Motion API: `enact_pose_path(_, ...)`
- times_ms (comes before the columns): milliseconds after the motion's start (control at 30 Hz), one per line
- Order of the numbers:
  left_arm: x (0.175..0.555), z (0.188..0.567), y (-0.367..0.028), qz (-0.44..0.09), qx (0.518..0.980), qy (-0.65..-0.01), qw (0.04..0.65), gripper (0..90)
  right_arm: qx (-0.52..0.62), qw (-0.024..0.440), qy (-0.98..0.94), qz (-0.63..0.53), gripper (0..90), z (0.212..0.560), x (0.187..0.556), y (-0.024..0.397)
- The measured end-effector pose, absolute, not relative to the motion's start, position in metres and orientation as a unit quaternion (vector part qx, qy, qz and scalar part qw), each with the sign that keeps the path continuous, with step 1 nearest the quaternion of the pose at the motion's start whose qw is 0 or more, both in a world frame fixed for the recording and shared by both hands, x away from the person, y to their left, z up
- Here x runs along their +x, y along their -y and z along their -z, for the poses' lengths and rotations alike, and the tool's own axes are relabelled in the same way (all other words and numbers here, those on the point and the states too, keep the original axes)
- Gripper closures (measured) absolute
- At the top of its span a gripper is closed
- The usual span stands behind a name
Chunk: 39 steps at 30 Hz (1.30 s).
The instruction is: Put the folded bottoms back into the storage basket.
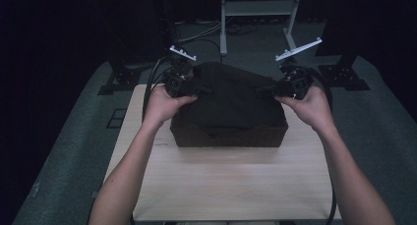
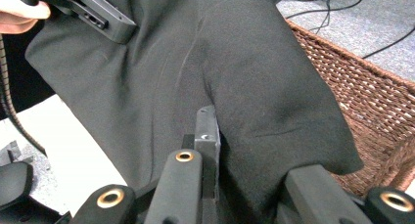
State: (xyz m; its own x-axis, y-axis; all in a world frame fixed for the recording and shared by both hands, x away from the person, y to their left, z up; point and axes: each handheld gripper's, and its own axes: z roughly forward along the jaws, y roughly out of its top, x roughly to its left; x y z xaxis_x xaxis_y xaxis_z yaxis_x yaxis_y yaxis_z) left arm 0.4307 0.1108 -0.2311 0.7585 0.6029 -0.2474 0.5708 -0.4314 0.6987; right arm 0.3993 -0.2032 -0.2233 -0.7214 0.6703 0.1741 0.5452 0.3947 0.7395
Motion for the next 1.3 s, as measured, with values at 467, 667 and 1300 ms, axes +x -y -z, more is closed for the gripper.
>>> enact_pose_path(467,0.455,0.233,-0.108,-0.025,0.845,-0.355,0.4,69.9,0.382,0.072,-0.827,-0.406,77.3,0.227,0.426,0.203)
enact_pose_path(667,0.463,0.232,-0.11,-0.025,0.843,-0.36,0.399,69.9,0.382,0.075,-0.828,-0.404,77.3,0.226,0.433,0.199)
enact_pose_path(1300,0.486,0.231,-0.11,-0.037,0.845,-0.372,0.382,69.8,0.398,0.071,-0.826,-0.393,77.3,0.232,0.461,0.191)
